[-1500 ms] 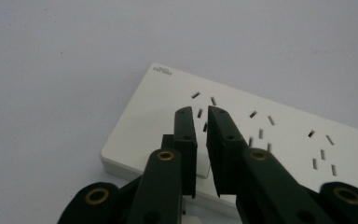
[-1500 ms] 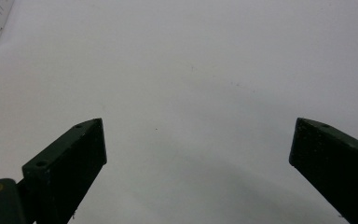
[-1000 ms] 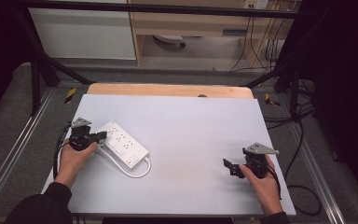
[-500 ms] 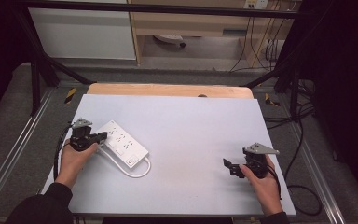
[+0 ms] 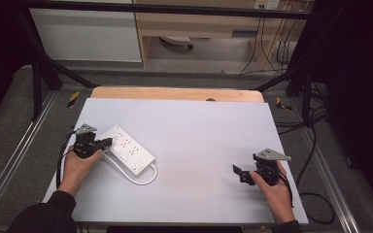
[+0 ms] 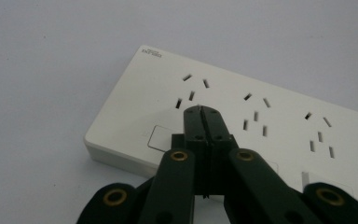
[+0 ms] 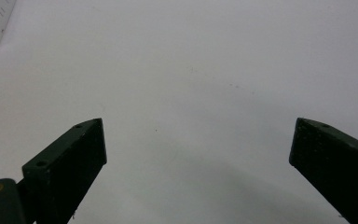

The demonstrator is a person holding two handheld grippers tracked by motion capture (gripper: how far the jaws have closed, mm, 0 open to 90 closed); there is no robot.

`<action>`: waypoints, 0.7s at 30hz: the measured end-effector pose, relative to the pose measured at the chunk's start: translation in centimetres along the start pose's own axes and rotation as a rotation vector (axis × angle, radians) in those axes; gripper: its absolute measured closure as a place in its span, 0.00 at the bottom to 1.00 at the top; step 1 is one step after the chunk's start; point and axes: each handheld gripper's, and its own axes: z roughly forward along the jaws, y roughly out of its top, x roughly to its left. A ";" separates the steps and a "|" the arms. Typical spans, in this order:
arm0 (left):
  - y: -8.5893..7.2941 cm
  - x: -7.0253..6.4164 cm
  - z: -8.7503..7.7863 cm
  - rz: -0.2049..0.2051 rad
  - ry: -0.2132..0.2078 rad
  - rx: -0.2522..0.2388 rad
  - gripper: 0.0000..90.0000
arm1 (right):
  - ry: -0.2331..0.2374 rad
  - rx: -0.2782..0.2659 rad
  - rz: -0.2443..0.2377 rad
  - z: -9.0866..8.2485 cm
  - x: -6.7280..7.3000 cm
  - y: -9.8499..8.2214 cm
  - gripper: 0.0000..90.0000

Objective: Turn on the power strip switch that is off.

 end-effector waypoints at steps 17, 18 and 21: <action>-0.1 -0.1 0.0 0.000 0.000 0.001 1.00 | 0.001 0.000 -0.003 0.0 0.0 0.0 0.05; -0.1 -0.1 0.1 0.001 0.000 0.017 1.00 | 0.001 0.001 -0.003 0.0 0.0 0.0 0.05; -0.2 -0.5 0.3 0.007 -0.021 0.008 1.00 | 0.002 0.001 -0.004 0.0 0.0 0.0 0.05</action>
